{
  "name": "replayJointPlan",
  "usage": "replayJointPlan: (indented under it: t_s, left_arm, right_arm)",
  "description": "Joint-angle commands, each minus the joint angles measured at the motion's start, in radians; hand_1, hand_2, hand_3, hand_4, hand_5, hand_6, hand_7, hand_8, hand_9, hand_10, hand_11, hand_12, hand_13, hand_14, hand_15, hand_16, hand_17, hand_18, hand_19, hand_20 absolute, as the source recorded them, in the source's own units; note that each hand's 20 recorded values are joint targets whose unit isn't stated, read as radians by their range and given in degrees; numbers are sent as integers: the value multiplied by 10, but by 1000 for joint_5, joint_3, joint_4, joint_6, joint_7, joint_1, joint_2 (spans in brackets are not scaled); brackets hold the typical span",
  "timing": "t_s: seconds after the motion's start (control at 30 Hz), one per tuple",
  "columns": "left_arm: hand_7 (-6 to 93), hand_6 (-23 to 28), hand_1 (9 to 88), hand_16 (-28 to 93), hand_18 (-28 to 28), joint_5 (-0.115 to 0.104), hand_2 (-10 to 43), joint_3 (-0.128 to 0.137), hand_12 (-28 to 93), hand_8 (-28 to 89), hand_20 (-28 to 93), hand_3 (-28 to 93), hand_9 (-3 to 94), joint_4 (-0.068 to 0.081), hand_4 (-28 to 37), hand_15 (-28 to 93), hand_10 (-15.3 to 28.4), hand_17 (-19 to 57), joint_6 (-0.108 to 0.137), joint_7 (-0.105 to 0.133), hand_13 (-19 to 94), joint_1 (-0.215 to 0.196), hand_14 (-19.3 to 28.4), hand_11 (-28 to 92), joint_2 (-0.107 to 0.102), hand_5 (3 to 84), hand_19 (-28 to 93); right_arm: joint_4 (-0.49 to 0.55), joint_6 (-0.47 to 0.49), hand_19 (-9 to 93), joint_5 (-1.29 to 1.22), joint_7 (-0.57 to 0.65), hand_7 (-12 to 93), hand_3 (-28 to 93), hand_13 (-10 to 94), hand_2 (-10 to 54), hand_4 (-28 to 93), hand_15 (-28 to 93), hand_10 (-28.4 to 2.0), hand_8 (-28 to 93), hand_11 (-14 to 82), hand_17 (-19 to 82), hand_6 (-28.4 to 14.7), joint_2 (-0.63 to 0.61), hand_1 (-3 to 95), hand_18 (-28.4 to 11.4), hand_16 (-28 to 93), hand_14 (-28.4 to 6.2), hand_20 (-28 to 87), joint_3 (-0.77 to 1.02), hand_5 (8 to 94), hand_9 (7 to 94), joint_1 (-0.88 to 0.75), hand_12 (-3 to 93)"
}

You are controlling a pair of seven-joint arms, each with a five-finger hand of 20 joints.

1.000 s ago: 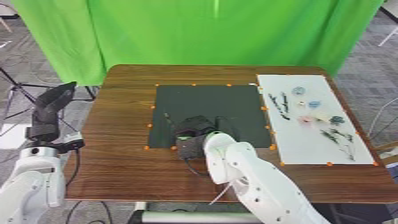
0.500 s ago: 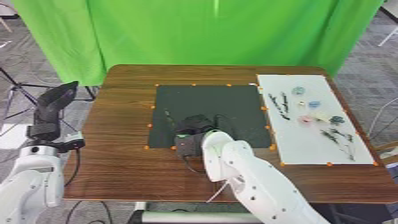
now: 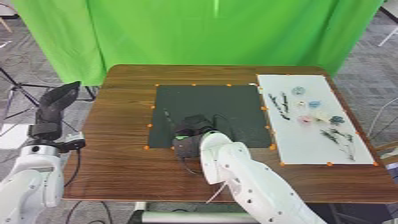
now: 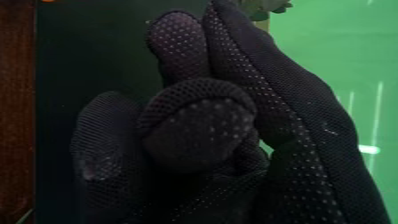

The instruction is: Arrange flowers

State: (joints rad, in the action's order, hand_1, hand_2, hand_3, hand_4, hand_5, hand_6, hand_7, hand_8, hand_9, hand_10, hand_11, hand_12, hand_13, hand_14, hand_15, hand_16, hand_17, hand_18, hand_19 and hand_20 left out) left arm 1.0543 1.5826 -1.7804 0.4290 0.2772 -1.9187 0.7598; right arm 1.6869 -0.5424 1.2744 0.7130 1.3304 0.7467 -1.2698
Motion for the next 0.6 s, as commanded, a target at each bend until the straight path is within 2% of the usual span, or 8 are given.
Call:
replayJointPlan:
  t_s: [0.03,0.27,0.6]
  left_arm:
    - [134,46,233,-22,63,7,27,14,88,-78,106,679,351,-13,-280,55,120,21,-11,-16,248,-13,121,169,5,400,6]
    - [131,47,236,-20,63,4,24,18,89,-76,104,677,350,-17,-273,55,121,19,-16,-22,248,-18,121,169,5,399,5]
    - [128,48,241,-18,65,7,19,24,92,-75,104,674,347,-23,-264,55,121,17,-22,-32,248,-25,122,167,6,398,5]
  right_arm:
    - [-63,6,771,-8,52,555,535,937,-95,-43,550,-113,61,242,794,-61,-35,642,-28,203,-6,477,-29,656,902,-51,414]
    - [-45,33,770,-30,64,568,526,937,-95,-47,542,-116,74,266,792,-63,-65,622,-27,205,-7,474,-51,619,881,-44,417]
    - [-43,40,766,-37,70,564,515,937,-95,-45,531,-122,76,291,788,-67,-73,609,-28,210,-9,470,-52,614,867,-41,397]
